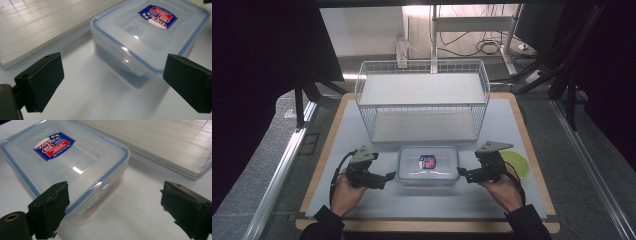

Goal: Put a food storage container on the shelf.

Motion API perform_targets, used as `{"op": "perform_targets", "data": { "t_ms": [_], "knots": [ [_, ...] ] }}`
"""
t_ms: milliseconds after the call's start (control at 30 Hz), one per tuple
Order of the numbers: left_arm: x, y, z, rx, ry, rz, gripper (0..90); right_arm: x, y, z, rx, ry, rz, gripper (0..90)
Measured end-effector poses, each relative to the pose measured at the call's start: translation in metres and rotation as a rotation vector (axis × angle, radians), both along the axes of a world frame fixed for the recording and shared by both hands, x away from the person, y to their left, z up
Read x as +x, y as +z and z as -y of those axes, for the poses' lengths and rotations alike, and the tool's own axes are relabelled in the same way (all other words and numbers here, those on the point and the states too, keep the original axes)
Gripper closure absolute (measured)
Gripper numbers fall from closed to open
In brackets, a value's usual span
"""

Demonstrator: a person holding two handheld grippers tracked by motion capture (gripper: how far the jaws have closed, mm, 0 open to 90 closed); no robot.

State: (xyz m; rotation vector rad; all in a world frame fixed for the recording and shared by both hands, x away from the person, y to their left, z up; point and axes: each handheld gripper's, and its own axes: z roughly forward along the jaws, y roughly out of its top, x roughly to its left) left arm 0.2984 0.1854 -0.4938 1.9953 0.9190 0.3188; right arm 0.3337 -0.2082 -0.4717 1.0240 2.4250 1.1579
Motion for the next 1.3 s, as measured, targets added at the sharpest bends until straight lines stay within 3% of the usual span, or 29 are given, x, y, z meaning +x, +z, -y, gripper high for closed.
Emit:
{"op": "perform_targets", "data": {
  "t_ms": [167,267,500,533,600,633,833,900,1067,1167,1300],
  "knots": [
    [0.012,0.000,0.012,-0.008,-0.037,-0.043,1.8,0.001,-0.001,-0.009,0.001,0.011,-0.022,3.0],
    [0.018,-0.001,0.018,-0.060,-0.078,-0.076,1.3,0.003,-0.001,-0.013,-0.002,0.024,-0.049,2.6],
    [0.034,-0.010,0.024,-0.087,-0.113,-0.145,1.0,0.015,-0.010,-0.022,0.042,0.051,-0.181,6.9],
    [0.036,-0.012,0.025,-0.086,-0.118,-0.158,1.0,0.015,-0.010,-0.022,0.042,0.051,-0.181,6.9],
    [0.040,-0.016,0.027,-0.079,-0.134,-0.181,0.0,0.021,-0.014,-0.027,0.082,0.068,-0.230,7.7],
    [0.041,-0.018,0.027,-0.098,-0.149,-0.197,0.0,0.021,-0.014,-0.027,0.082,0.068,-0.230,7.7],
    [0.048,-0.027,0.030,-0.169,-0.191,-0.298,0.0,0.032,-0.023,-0.031,0.145,0.083,-0.352,4.7],
    [0.048,-0.027,0.030,-0.164,-0.194,-0.300,0.0,0.033,-0.024,-0.031,0.149,0.080,-0.367,4.6],
    [0.040,-0.019,0.032,-0.110,-0.189,-0.302,2.2,0.028,-0.019,-0.029,0.129,0.084,-0.356,10.4],
    [0.030,-0.013,0.028,-0.095,-0.179,-0.261,10.3,0.020,-0.015,-0.026,0.120,0.092,-0.351,17.4],
    [0.014,-0.009,0.028,-0.063,-0.175,-0.215,16.9,0.011,-0.010,-0.016,0.146,0.095,-0.327,30.2]
  ]
}}
